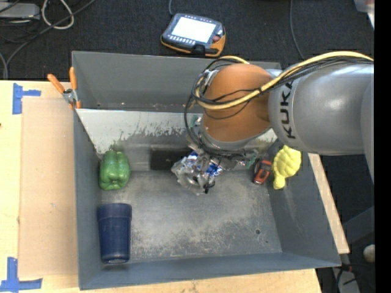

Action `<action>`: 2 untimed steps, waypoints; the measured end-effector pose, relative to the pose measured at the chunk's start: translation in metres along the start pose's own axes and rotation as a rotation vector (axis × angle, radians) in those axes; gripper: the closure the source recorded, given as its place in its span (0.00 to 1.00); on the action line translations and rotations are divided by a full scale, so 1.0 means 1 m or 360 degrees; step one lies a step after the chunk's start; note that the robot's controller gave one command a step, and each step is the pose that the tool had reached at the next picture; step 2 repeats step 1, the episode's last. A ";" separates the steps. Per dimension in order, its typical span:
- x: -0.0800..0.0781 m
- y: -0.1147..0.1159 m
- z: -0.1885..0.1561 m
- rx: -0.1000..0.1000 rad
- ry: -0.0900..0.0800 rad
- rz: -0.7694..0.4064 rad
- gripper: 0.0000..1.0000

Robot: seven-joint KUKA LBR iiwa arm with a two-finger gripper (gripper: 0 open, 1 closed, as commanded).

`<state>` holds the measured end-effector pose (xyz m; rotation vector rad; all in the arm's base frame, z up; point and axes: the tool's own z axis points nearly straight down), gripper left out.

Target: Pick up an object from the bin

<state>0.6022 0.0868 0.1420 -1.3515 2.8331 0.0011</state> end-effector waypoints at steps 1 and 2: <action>0.005 -0.004 0.001 -0.0001 -0.0001 -0.0015 1.00; 0.005 -0.004 0.001 -0.0001 -0.0001 -0.0015 1.00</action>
Offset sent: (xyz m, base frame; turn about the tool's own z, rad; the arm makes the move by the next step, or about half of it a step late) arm -0.0299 -0.0333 0.0051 -0.1955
